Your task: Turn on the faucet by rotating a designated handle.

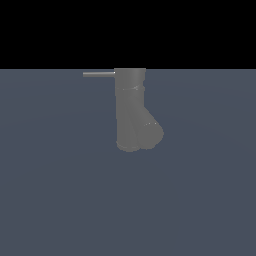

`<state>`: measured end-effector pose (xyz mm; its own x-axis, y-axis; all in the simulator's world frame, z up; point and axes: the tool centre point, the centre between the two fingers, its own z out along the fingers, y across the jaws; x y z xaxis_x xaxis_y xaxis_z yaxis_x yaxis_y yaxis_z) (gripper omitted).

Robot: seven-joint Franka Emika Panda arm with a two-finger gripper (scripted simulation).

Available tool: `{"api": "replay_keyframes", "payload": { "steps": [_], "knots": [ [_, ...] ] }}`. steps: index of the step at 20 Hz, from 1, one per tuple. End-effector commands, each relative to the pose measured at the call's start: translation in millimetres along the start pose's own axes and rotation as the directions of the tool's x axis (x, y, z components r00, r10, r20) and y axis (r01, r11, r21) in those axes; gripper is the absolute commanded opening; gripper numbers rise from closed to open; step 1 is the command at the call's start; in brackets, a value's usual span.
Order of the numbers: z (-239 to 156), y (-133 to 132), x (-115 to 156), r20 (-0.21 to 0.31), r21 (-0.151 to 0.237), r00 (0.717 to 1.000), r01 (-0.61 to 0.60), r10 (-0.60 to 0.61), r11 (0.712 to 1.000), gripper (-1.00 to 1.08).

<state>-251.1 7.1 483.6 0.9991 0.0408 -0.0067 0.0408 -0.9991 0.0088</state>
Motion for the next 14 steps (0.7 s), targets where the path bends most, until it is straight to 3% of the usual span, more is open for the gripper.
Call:
{"api": "replay_keyframes", "payload": {
  "steps": [1,14],
  "knots": [
    [0.0,0.0,0.0,0.000,0.000,1.000,0.000,0.000,1.000,-1.00],
    [6.2,-1.8,7.3,0.019,0.028,0.999,-0.037,0.036,0.999,-1.00]
  ]
}}
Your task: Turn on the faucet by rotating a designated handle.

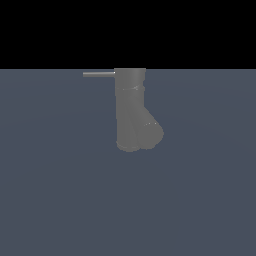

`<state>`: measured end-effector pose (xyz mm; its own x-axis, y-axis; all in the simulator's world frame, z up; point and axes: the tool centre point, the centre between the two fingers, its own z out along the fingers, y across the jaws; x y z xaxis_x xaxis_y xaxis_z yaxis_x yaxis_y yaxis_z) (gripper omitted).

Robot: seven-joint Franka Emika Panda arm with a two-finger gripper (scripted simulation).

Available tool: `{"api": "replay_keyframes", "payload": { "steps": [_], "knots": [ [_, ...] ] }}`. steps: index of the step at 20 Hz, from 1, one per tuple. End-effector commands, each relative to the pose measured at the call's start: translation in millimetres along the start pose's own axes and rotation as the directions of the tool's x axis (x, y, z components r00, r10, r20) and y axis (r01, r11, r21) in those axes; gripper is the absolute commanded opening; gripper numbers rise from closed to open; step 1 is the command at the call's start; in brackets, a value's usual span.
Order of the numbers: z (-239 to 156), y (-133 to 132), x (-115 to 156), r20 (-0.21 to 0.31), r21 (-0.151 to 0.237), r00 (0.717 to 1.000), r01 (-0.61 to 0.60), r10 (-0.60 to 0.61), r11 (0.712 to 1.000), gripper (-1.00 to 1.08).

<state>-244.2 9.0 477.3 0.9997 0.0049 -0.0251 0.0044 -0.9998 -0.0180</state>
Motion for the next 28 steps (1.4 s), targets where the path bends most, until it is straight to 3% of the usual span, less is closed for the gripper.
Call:
{"api": "replay_keyframes", "payload": {
  "steps": [1,9,17,22,28],
  "knots": [
    [-0.1,-0.2,0.6,0.000,0.001,1.000,-0.002,0.002,1.000,-1.00],
    [1.6,-3.0,14.6,0.002,0.017,0.999,-0.055,0.055,0.998,-1.00],
    [7.3,-9.5,45.6,0.012,0.047,0.985,-0.172,0.172,0.984,-1.00],
    [15.1,-16.1,73.9,0.028,0.067,0.960,-0.281,0.279,0.957,-1.00],
    [28.5,-25.0,109.2,0.050,0.079,0.909,-0.416,0.413,0.906,-1.00]
  ]
}}
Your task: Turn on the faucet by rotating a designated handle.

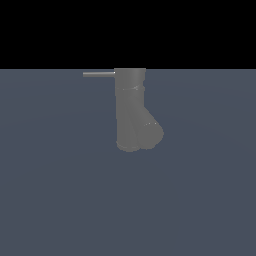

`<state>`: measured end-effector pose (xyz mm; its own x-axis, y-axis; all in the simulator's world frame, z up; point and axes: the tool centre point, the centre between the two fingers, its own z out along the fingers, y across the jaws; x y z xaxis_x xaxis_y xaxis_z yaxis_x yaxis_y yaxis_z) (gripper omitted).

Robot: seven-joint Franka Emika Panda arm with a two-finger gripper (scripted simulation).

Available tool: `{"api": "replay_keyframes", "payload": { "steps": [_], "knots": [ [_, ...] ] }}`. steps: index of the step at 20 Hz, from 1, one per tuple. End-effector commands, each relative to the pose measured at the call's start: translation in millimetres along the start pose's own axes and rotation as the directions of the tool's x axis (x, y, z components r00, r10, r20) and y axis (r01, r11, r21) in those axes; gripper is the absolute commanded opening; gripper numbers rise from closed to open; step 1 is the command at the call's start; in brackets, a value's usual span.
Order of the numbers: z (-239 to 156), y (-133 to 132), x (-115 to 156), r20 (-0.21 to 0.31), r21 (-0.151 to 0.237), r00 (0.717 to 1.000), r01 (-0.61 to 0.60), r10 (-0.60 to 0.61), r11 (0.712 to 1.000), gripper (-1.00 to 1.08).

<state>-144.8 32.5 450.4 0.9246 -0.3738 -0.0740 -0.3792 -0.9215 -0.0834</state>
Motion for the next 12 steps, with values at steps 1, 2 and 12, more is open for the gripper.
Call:
{"api": "replay_keyframes", "payload": {
  "steps": [1,2,12],
  "knots": [
    [6.5,-8.9,12.5,0.005,0.006,0.998,-0.062,0.062,0.998,-1.00],
    [9.2,-12.3,17.4,0.007,0.008,0.996,-0.087,0.087,0.996,-1.00],
    [42.5,-47.2,64.5,0.017,0.010,0.944,-0.330,0.330,0.944,-1.00]
  ]
}}
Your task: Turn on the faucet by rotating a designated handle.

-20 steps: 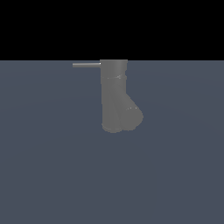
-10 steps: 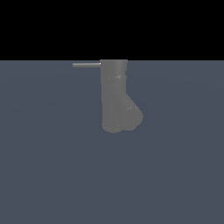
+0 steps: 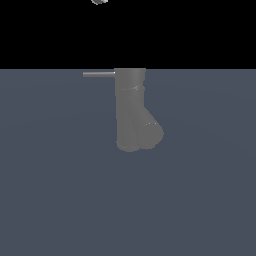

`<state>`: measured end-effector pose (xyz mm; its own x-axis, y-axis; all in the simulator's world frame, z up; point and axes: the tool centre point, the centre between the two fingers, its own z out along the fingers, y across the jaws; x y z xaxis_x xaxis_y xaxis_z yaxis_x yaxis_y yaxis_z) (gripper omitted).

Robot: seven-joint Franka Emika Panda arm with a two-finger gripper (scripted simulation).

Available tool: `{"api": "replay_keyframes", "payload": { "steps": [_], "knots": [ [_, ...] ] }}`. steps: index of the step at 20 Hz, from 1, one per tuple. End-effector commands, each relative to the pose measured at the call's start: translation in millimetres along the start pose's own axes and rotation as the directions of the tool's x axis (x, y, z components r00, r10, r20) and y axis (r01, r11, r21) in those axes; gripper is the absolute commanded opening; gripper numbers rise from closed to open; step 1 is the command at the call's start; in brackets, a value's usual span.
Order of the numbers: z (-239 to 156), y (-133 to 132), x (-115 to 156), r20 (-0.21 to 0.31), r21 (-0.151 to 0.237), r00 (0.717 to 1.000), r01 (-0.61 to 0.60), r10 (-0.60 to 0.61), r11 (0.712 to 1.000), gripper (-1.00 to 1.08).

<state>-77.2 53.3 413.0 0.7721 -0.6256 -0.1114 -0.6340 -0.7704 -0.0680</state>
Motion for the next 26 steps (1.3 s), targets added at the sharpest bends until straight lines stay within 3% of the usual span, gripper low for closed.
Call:
{"api": "replay_keyframes", "payload": {
  "steps": [1,6,12,26],
  "knots": [
    [9.5,-11.8,8.6,0.000,0.000,0.998,-0.064,0.064,0.998,-1.00],
    [29.9,-34.5,24.7,-0.007,-0.004,0.982,-0.189,0.189,0.982,-1.00],
    [56.9,-60.9,42.5,-0.025,-0.009,0.942,-0.334,0.334,0.942,-1.00],
    [120.7,-113.7,74.0,-0.098,0.007,0.791,-0.606,0.604,0.795,-1.00]
  ]
}}
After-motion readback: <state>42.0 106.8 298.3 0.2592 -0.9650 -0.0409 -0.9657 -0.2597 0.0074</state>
